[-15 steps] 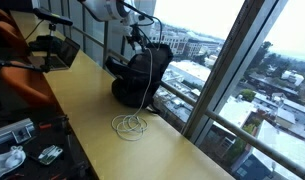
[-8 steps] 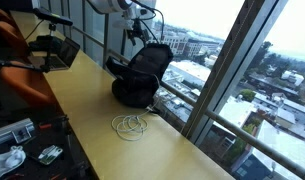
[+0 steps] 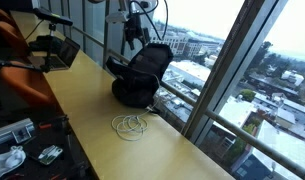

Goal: Put the white cable in the black bag then lay the bag down.

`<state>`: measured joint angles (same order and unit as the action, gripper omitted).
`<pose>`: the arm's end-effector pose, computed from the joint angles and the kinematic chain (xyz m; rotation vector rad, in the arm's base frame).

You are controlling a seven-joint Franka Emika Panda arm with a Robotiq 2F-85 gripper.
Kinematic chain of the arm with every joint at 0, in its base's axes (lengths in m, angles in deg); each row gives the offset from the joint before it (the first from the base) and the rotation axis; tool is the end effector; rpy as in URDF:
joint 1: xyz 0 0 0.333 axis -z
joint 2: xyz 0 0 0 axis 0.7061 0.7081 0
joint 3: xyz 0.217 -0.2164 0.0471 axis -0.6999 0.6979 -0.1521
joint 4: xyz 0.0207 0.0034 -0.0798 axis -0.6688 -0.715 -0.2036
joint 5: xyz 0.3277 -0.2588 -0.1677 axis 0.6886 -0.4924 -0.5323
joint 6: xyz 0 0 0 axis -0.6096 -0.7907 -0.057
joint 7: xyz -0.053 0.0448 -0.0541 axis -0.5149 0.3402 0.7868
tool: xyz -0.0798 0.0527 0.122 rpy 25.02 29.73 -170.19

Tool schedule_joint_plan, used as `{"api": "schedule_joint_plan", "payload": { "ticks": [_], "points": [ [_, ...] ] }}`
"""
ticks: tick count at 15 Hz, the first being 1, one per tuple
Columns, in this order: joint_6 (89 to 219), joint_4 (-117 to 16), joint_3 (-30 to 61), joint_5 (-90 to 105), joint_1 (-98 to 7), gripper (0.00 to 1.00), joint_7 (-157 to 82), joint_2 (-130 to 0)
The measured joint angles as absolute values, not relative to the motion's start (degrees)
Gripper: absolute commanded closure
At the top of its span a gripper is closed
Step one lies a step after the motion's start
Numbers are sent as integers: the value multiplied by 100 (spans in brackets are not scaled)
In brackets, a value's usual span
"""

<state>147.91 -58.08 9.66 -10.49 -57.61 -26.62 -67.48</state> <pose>0.6999 0.1605 0.3876 2.8697 0.2586 0.4642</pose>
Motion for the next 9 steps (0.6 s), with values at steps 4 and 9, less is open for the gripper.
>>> {"api": "schedule_joint_plan", "payload": {
  "ticks": [4, 9],
  "points": [
    [14904, -7218, 974, -1005, -5371, 0, -2725, -7306],
    [16019, -8976, 1023, -990, -4971, 0, -2727, -7315]
  ]
}}
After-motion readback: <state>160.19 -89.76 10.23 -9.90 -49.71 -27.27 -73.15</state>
